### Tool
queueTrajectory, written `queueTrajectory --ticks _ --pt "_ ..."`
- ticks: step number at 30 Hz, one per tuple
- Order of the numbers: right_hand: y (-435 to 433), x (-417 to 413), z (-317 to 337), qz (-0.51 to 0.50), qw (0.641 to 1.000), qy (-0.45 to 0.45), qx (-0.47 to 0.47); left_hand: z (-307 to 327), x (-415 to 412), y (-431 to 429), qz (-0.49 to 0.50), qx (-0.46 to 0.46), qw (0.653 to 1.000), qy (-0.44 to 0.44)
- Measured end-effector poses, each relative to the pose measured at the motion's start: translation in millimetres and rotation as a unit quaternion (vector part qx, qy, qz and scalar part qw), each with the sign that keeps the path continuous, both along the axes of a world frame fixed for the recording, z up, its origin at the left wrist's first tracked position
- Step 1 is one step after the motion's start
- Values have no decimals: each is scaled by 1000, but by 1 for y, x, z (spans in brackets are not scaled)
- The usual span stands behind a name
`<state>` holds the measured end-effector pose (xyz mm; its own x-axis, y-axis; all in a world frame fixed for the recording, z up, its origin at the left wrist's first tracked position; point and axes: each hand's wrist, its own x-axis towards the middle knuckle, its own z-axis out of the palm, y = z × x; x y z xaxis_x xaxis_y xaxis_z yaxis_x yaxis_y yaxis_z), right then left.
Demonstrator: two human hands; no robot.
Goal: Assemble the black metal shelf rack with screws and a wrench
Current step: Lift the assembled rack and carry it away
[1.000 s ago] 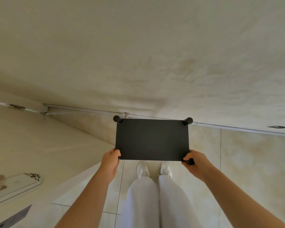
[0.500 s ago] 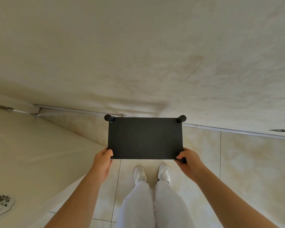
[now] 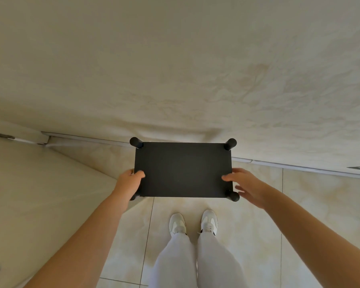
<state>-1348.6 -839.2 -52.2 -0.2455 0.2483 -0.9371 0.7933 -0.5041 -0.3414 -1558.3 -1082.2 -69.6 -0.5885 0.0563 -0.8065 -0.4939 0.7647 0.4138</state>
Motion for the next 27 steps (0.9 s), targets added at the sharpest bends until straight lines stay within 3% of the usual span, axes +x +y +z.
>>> queueTrajectory --ticks 3,10,19,27 --pt "6 -15 4 -63 997 31 -14 -3 -14 16 26 16 999 22" --pt "1 -38 5 -149 988 29 -18 -11 -22 33 77 59 995 -21" --pt "3 -18 -9 -88 994 -17 57 -16 -7 35 76 111 991 12" --pt "11 -13 -11 -107 992 -2 61 -20 -19 54 79 138 987 10"
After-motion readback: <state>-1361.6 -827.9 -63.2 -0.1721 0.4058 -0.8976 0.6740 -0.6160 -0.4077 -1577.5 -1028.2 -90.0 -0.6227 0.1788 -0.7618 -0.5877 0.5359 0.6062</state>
